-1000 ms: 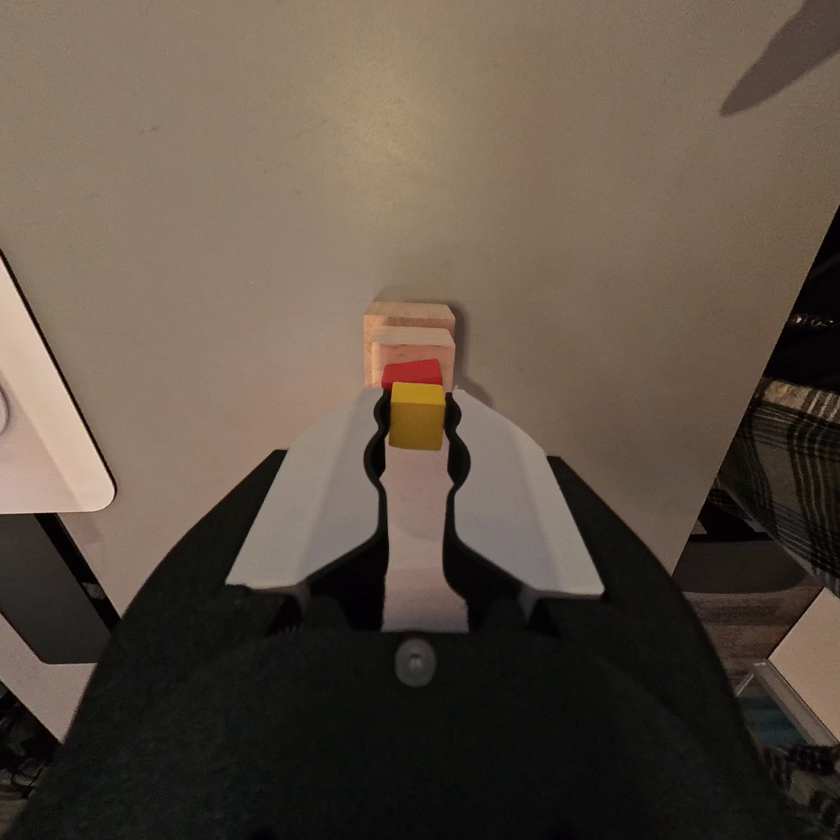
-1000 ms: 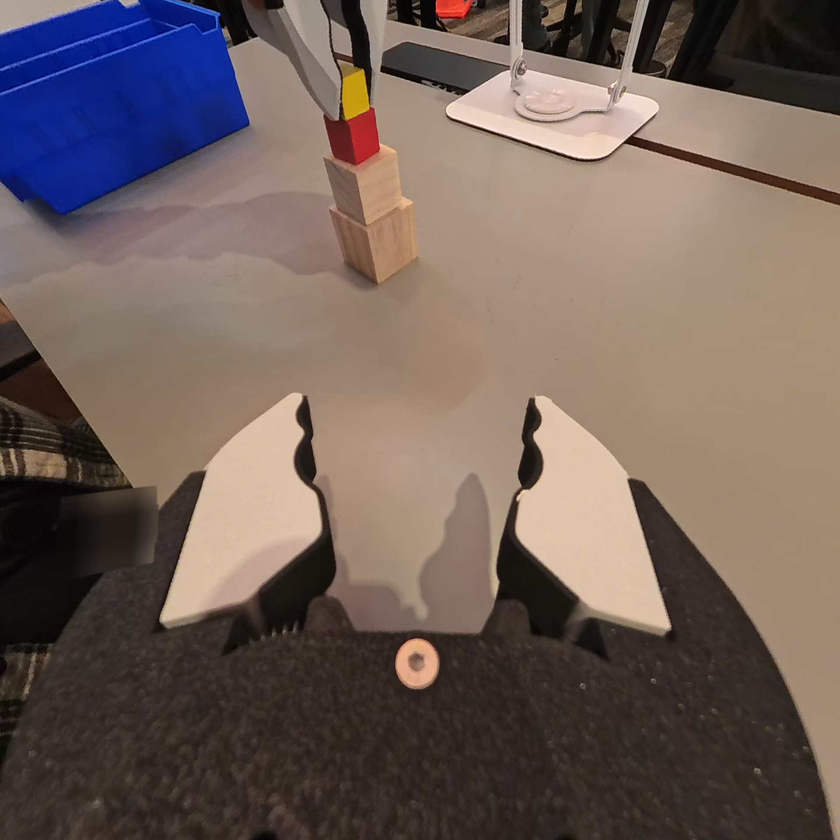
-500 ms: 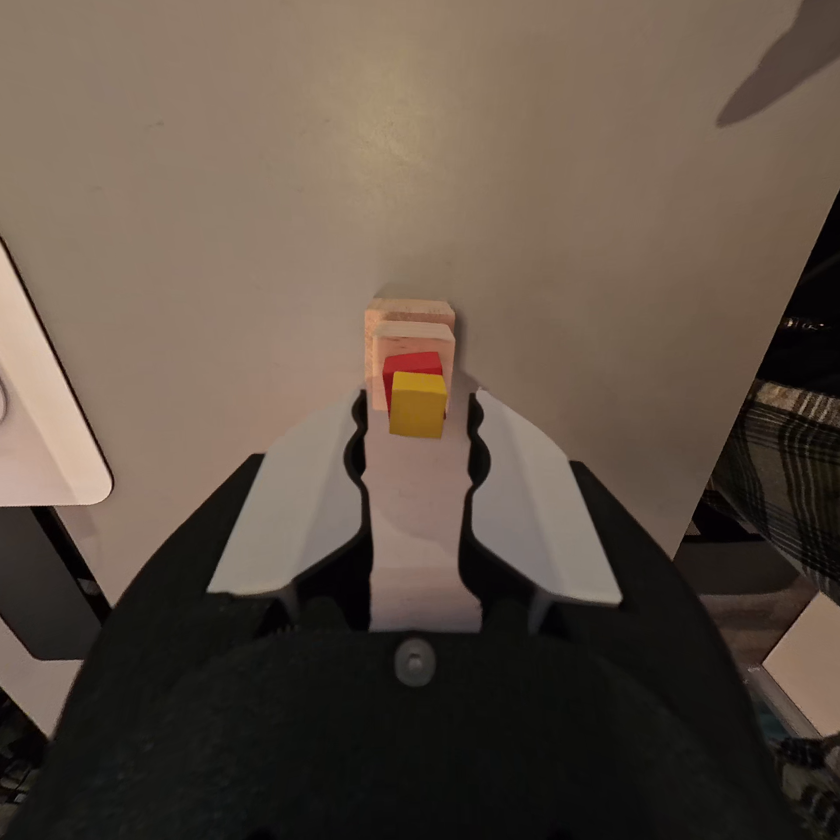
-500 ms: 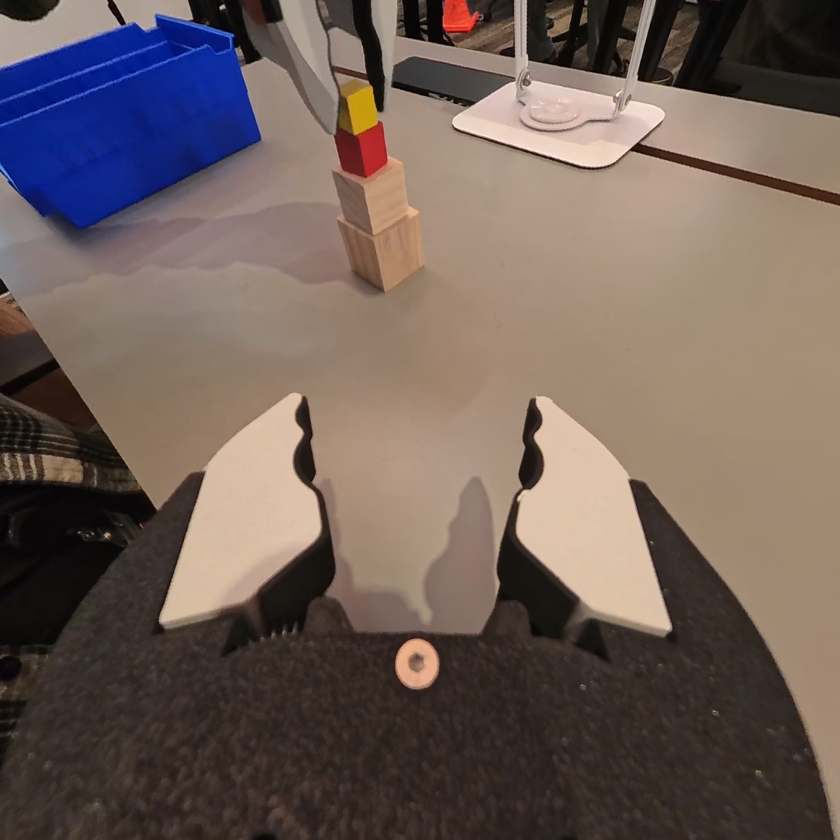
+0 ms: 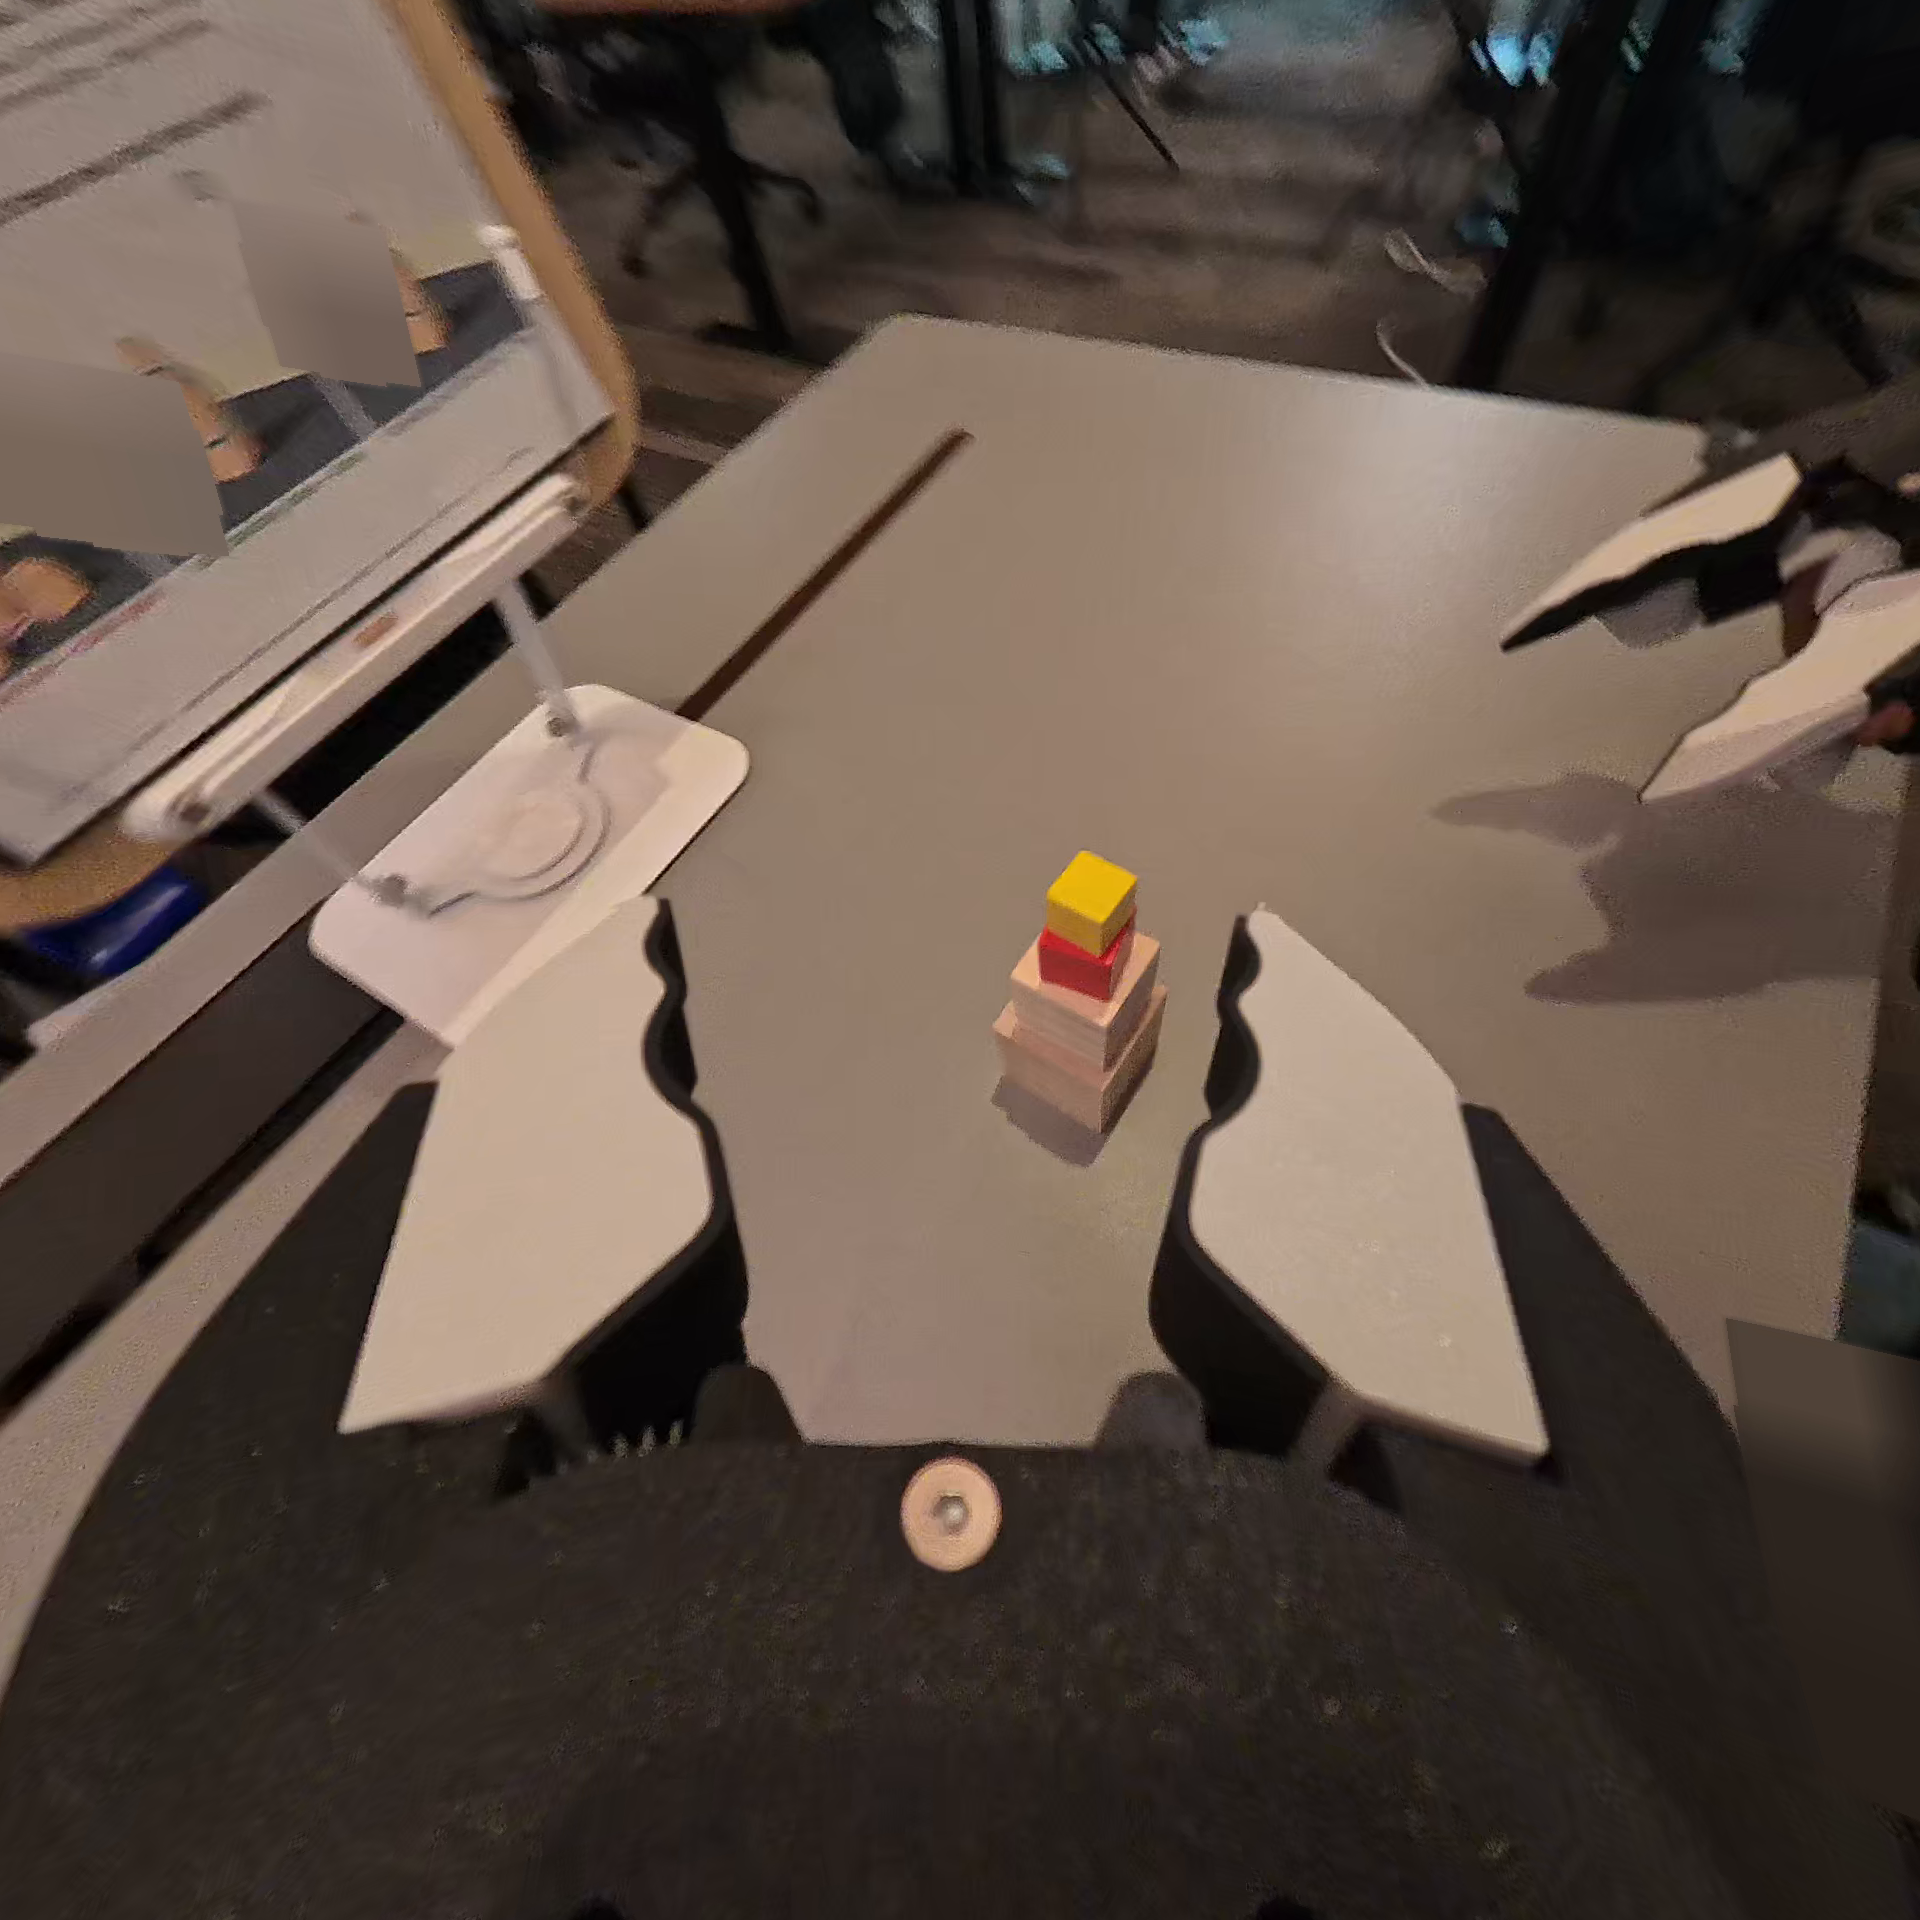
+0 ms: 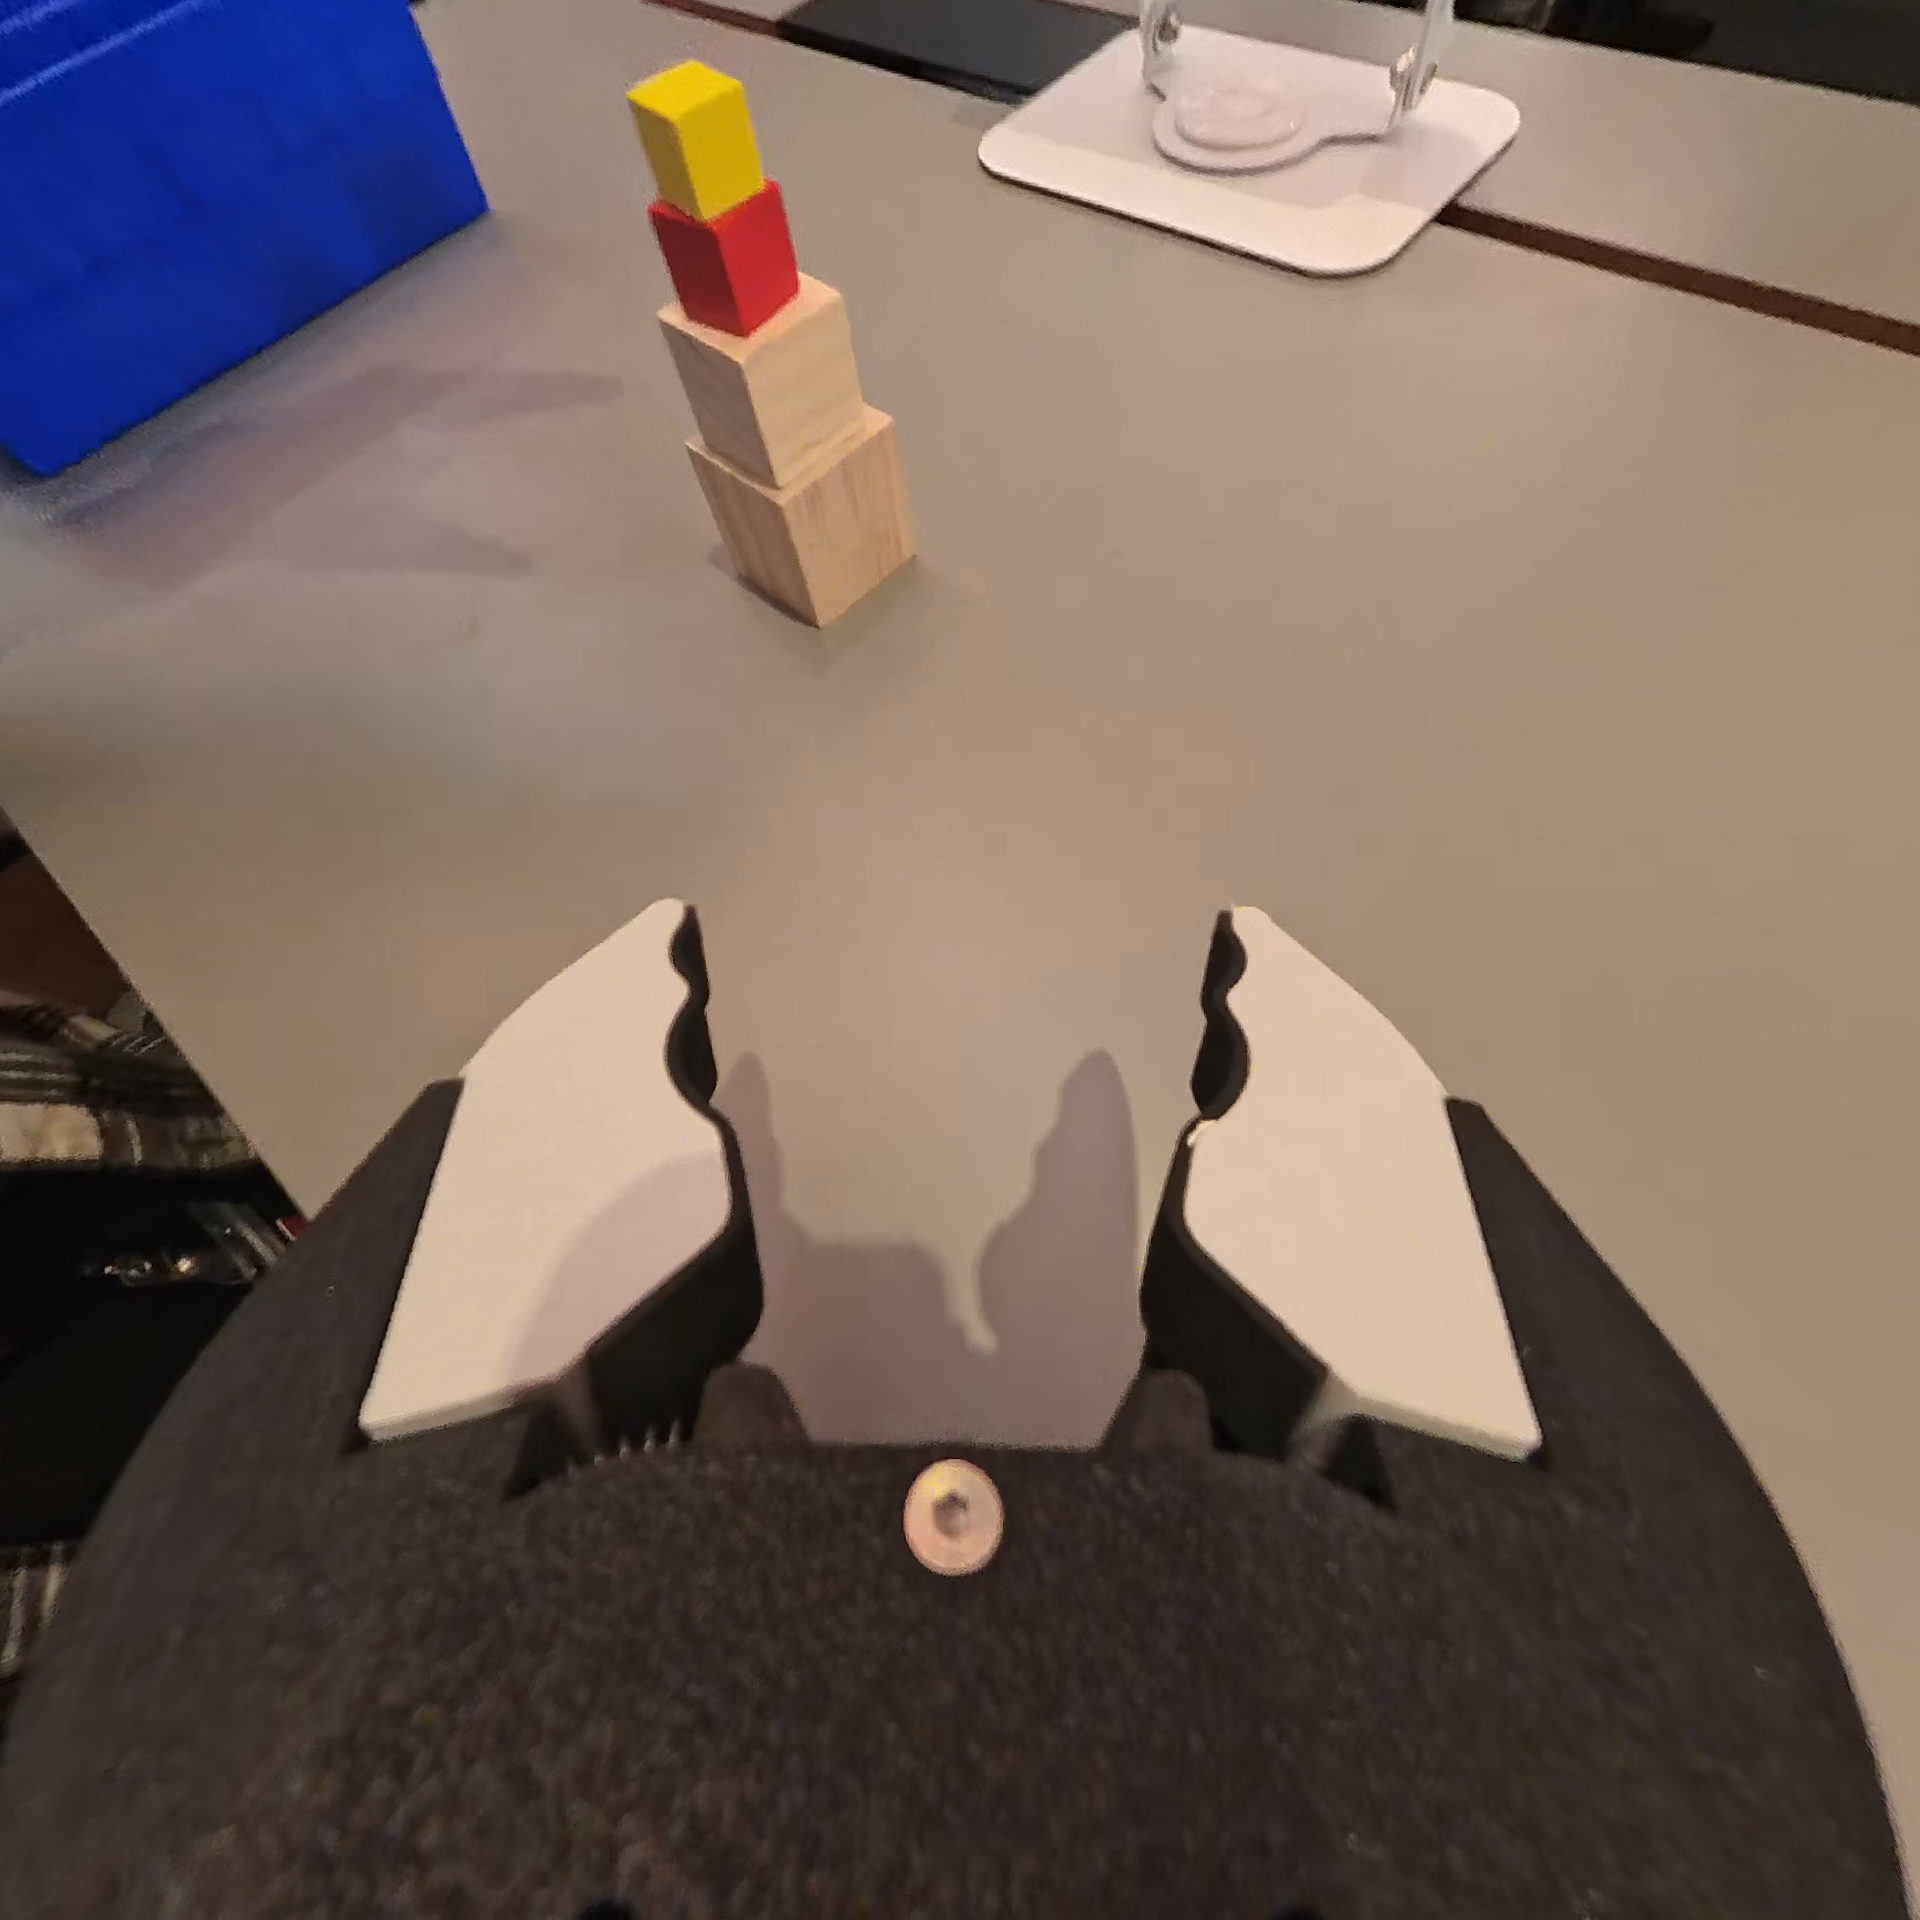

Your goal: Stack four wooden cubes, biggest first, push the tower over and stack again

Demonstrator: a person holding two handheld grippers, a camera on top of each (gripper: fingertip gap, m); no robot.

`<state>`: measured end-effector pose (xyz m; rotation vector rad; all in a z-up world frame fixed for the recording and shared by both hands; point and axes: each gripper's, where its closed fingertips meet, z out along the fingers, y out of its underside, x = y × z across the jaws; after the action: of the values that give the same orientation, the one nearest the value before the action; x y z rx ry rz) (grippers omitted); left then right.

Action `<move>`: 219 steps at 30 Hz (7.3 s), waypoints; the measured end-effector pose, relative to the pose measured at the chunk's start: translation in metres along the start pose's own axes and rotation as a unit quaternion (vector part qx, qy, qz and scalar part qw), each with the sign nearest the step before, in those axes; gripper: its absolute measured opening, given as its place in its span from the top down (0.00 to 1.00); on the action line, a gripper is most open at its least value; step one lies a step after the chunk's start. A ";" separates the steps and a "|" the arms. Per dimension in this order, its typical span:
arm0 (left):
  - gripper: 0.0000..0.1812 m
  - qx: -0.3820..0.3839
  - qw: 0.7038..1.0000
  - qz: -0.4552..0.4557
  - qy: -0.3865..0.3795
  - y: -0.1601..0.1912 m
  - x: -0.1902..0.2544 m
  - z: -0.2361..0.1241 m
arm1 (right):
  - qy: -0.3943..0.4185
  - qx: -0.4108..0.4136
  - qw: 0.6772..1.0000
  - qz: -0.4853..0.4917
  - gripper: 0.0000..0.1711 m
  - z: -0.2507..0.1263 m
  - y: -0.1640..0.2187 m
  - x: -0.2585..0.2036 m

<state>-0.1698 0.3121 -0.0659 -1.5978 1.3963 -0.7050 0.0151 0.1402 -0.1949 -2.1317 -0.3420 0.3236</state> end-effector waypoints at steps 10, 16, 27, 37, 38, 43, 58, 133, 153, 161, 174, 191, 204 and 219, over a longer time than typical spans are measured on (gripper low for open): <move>0.26 0.069 0.984 -0.102 -0.128 0.081 0.010 -0.034 | 0.066 -0.103 0.992 0.041 0.49 0.047 -0.025 0.027; 0.24 0.091 0.972 -0.141 -0.163 0.106 0.000 -0.056 | 0.019 -0.167 0.971 0.167 1.00 0.075 -0.030 0.011; 0.20 0.099 0.966 -0.151 -0.184 0.111 -0.014 -0.085 | 0.056 -0.210 0.949 0.230 1.00 0.128 -0.051 -0.009; 0.21 0.110 0.967 -0.157 -0.171 0.114 -0.018 -0.090 | 0.032 -0.225 0.953 0.200 1.00 0.175 -0.074 -0.046; 0.21 0.111 0.966 -0.157 -0.170 0.114 -0.018 -0.089 | 0.028 -0.222 0.956 0.191 1.00 0.179 -0.080 -0.053; 0.21 0.099 0.970 -0.149 -0.164 0.118 -0.017 -0.083 | 0.010 -0.222 0.963 0.149 1.00 0.190 -0.097 -0.080; 0.21 0.062 0.978 -0.121 -0.155 0.129 -0.012 -0.063 | 0.005 -0.197 0.974 0.115 1.00 0.160 -0.091 -0.079; 0.36 -0.209 0.977 0.027 0.021 0.138 -0.009 0.068 | -0.125 0.121 0.978 -0.116 0.26 0.021 -0.069 -0.059; 0.54 -0.221 0.975 0.019 0.026 0.161 -0.008 0.105 | -0.131 0.117 0.978 -0.110 0.27 0.024 -0.067 -0.057; 0.58 -0.223 0.974 0.016 0.033 0.167 -0.005 0.107 | -0.131 0.118 0.978 -0.113 0.27 0.023 -0.067 -0.059; 0.61 -0.242 0.969 0.008 0.042 0.178 -0.001 0.115 | -0.133 0.116 0.979 -0.107 0.27 0.022 -0.065 -0.056; 0.75 -0.249 0.963 0.072 0.073 0.124 -0.006 0.089 | -0.129 0.118 0.978 -0.111 0.29 0.021 -0.066 -0.056; 0.75 -0.220 0.942 0.126 0.220 0.094 0.051 0.105 | -0.130 0.115 0.978 -0.111 0.30 0.020 -0.065 -0.055; 0.75 -0.236 0.932 0.136 0.239 0.105 0.051 0.118 | -0.128 0.111 0.980 -0.107 0.30 0.022 -0.062 -0.051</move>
<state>-0.1080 0.2933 -0.2186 -1.5955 2.2342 -0.6448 -0.0471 0.1722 -0.1497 -1.8181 -0.6493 0.4886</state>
